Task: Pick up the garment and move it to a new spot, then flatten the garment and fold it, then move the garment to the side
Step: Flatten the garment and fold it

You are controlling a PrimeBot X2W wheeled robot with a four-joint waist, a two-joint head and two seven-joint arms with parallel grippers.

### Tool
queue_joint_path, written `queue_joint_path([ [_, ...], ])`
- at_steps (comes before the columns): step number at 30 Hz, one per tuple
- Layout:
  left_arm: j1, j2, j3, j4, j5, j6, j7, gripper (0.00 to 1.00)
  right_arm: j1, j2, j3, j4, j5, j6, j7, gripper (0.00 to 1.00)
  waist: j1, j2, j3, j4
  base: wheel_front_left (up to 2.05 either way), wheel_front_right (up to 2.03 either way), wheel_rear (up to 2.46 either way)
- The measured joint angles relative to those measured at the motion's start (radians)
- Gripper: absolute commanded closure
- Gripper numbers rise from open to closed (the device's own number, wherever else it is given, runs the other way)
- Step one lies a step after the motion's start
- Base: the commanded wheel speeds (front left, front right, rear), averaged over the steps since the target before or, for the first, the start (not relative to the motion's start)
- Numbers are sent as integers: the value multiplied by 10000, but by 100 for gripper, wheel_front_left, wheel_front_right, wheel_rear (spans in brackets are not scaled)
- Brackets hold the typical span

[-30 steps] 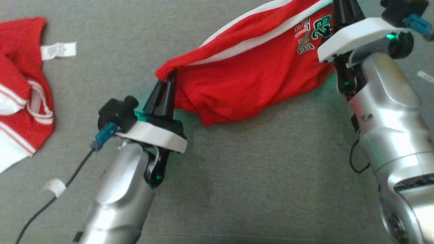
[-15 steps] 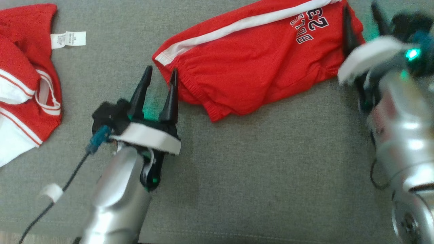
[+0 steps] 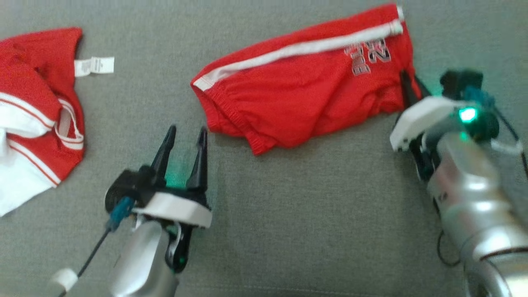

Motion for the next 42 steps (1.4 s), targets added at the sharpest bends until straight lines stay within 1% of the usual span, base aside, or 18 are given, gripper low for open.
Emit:
queue_joint_path([
  [5, 942, 6, 562, -38, 324, 111, 0, 0, 1330, -10, -529, -339, 1172, 0, -207, 100, 0, 0, -783, -220, 0, 0, 0],
  [9, 1749, 10, 849, -61, 575, 109, 0, 0, 2589, -6, -782, -1032, 1871, 0, -209, 100, -1, 0, -1409, -492, 0, 0, 0],
  [12, 2315, 23, 941, -59, 583, 109, 0, 0, 3459, -50, -894, -1647, 2102, 0, -209, 100, -1, 1, -1785, -722, 0, 0, 0],
  [13, 2315, 23, 941, -59, 583, 109, 0, 0, 3459, -50, -894, -1647, 2102, 0, -209, 100, -1, 1, -1785, -722, 0, 0, 0],
  [16, 2696, 25, 1030, -52, 642, 105, 0, 0, 3871, -98, -894, -2299, 2113, 0, -207, 100, 0, 0, -2003, -946, 0, 0, 0],
  [19, 2723, 27, 1076, -48, 660, 96, 0, 0, 3828, -79, -635, -3010, 2102, 0, -207, 100, 0, 0, -2078, -989, 0, 0, 0],
  [22, 2718, 29, 1022, 13, 639, 92, 2, 0, 3654, 17, 12, -3620, 2056, 0, -207, 100, 2, 0, -2084, -819, 0, 0, 0],
  [27, 2712, 35, 752, 38, 570, 94, 0, 0, 2908, 309, 2121, -4309, 2429, 0, -209, 100, 2, 0, -2127, -302, 0, 0, 0],
  [28, 2706, 35, 633, 107, 531, 96, 0, 0, 2674, 309, 3264, -4569, 3231, 0, -209, 100, 2, 0, -2158, -18, 0, 0, 0],
  [30, 2707, 40, 481, 313, 389, 94, 2, 0, 2605, 318, 4255, -4554, 4125, 0, -199, 100, 2, 0, -2205, 280, 0, 0, 0],
  [31, 2714, 40, 439, 362, 401, 94, 2, 0, 2608, 326, 4665, -4479, 4556, 0, -174, 71, 2, 0, -2231, 421, 0, 0, 0],
  [32, 2711, 40, 412, 408, 397, 94, 2, 0, 2628, 326, 5030, -4462, 5018, 0, -174, 5, 2, 0, -2257, 561, 0, 0, 0],
  [33, 2708, 42, 395, 441, 401, 92, 2, 0, 2644, 324, 5359, -4466, 5396, 0, -176, 0, 2, 0, -2282, 687, 0, 0, 0],
  [35, 2707, 44, 389, 508, 537, 94, 2, 0, 2681, 318, 5977, -4525, 6031, 0, -182, 0, 2, 0, -2338, 874, 0, 0, 0],
  [37, 2706, 58, 476, 523, 711, 96, 2, 0, 2697, 353, 6479, -4531, 6203, 0, -192, 0, 1, 0, -2407, 886, 0, 0, 0],
  [38, 2706, 58, 535, 516, 828, 109, 2, 0, 2712, 412, 6439, -4485, 6230, 0, -194, 0, 0, 0, -2429, 825, 0, 0, 0],
  [40, 2703, 58, 706, 445, 1022, 192, 2, 0, 2763, 454, 5891, -4441, 6180, 0, -196, 0, 2, 0, -2452, 632, 0, 0, 0],
  [42, 2696, 61, 928, 278, 1294, 203, 2, 0, 2798, 422, 5254, -4358, 5735, 0, -205, 0, 1, 0, -2472, 378, 0, 0, 0],
])
